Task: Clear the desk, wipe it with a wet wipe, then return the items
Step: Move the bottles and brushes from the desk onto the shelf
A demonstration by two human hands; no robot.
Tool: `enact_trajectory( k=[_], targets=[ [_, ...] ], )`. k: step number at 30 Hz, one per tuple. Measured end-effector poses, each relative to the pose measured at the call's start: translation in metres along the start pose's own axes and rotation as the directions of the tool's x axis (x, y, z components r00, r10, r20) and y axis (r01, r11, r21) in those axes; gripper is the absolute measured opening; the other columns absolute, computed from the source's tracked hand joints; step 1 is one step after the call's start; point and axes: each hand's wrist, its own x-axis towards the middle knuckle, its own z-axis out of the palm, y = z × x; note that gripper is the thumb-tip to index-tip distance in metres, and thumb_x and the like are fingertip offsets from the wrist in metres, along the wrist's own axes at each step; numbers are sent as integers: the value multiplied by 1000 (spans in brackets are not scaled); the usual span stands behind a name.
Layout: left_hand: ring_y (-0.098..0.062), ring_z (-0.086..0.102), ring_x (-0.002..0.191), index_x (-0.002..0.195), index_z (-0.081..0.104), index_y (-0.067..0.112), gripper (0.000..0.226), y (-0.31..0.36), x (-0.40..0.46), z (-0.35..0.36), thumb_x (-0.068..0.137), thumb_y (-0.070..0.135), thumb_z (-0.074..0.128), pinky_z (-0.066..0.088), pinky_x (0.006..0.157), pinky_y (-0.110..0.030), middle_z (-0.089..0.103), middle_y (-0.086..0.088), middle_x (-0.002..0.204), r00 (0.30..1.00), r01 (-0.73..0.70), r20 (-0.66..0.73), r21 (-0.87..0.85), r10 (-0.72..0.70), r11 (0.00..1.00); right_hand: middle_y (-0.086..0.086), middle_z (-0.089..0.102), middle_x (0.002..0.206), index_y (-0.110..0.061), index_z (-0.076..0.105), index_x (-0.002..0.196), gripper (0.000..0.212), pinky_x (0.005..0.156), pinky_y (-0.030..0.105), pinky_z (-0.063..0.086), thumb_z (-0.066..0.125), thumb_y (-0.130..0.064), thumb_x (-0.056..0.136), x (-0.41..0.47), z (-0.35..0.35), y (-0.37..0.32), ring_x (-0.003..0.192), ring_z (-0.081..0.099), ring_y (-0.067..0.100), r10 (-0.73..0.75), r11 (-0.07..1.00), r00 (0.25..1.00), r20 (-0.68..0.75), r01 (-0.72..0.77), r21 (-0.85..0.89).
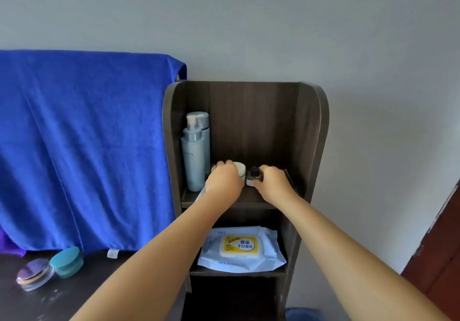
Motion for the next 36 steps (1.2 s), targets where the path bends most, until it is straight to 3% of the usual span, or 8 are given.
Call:
enact_trajectory(
  k=[5,12,17,22,24,28,33,36],
  targets=[
    [-27,45,111,125,43,0,38,0,14,1,89,6,54,46,85,-32,33,-16,131,995,-68,-57,191,80,979,16,55,117,-7,58,118,29,83,33,44,54,-14,91,16,9,-5,102,56,30,-40,999,999,-36,40,-4],
    [-26,46,107,126,41,3,43,-13,20,8,86,1,56,45,81,-29,35,-14,129,981,-149,-95,201,170,968,16,55,117,-7,55,122,34,88,35,47,57,-10,89,24,15,-2,103,57,29,-58,998,994,-96,60,22],
    [-24,49,105,124,42,11,38,-17,7,4,89,14,56,41,69,-26,39,-10,123,952,-215,-189,150,242,965,13,49,128,-12,46,131,46,92,33,47,60,-15,88,11,9,-10,112,54,25,-57,995,986,-159,68,68],
    [-19,54,96,122,48,18,34,-44,-45,-22,92,32,50,42,63,-31,50,-3,109,895,-325,-316,18,314,945,7,53,121,-13,52,125,37,86,26,45,59,-16,89,-29,-3,-42,109,54,18,-203,958,920,-337,257,126],
    [-17,54,90,121,49,21,33,-73,-71,-34,92,35,50,44,64,-32,52,1,104,897,-309,-347,-52,273,950,4,55,113,-13,56,120,32,83,22,44,59,-15,88,-51,4,-66,102,55,15,-292,912,888,-354,370,175],
    [-9,47,76,121,48,27,32,-163,-109,-54,91,38,49,45,68,-30,52,10,100,941,-158,-320,-138,107,978,-5,53,103,-15,58,114,28,74,20,46,61,-14,86,-91,51,-124,88,56,10,-423,820,869,-255,487,301],
    [-9,51,75,118,51,26,29,-296,-154,-66,90,36,52,41,65,-28,52,11,94,961,72,-256,-138,-106,988,-7,53,103,-17,57,114,28,76,21,41,61,-17,87,-127,159,-192,88,55,6,-432,804,899,-68,419,422],
    [-13,52,83,116,51,25,28,-367,-178,-64,89,34,52,46,77,-36,55,8,98,945,214,-220,-146,-242,966,-4,53,106,-15,56,116,29,78,21,40,59,-18,88,-143,223,-220,90,54,8,-426,829,902,72,357,431]
  ],
)
